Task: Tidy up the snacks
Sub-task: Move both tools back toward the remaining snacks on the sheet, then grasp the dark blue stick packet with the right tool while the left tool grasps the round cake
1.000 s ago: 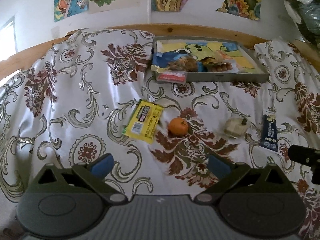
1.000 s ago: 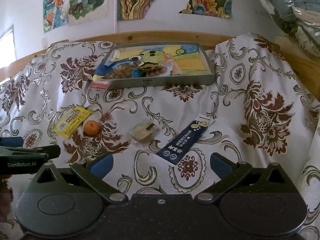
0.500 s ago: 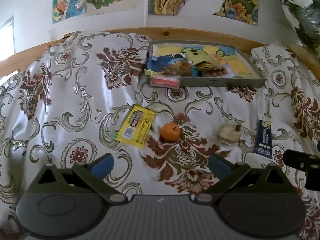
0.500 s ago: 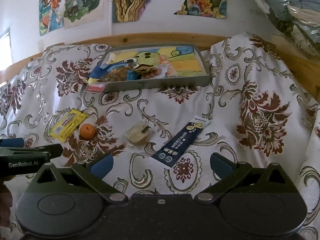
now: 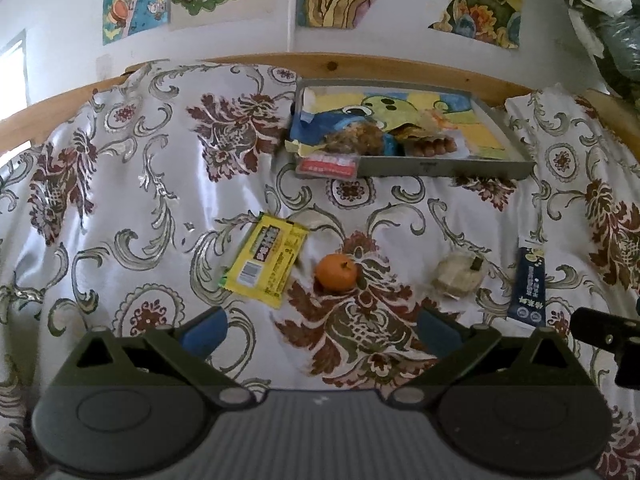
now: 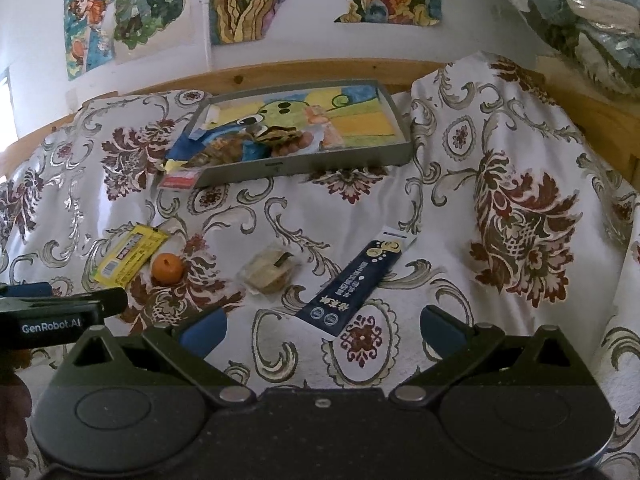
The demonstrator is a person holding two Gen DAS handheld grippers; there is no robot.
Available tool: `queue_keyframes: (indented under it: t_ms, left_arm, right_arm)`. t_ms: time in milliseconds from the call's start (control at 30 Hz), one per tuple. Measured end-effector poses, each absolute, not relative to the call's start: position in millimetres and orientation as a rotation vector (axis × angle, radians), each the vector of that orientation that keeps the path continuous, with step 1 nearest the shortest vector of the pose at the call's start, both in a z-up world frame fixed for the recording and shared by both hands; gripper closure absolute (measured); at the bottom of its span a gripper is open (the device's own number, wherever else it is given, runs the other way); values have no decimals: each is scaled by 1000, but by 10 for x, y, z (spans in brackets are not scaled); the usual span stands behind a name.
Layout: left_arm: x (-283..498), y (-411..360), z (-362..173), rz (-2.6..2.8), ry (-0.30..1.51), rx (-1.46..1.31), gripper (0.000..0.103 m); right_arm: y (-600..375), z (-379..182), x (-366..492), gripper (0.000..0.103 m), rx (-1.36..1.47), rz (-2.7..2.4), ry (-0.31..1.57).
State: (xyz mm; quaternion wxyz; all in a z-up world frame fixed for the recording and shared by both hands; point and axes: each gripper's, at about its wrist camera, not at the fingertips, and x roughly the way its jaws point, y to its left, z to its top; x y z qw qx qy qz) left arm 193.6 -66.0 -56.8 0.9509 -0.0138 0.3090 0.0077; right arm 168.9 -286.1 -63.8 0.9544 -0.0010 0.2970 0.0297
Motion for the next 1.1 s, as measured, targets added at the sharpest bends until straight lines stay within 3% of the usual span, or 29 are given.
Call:
queue_keyframes:
  t_ms: [900, 1100]
  left_arm:
    - [2658, -853, -541, -64, 591, -7, 0]
    - [2881, -931, -540, -129, 590, 1, 0]
  right_arm:
    - [-3293, -800, 2749, 1, -60, 72, 585]
    - [-3350, -1003, 2877, 6, -1, 85, 636]
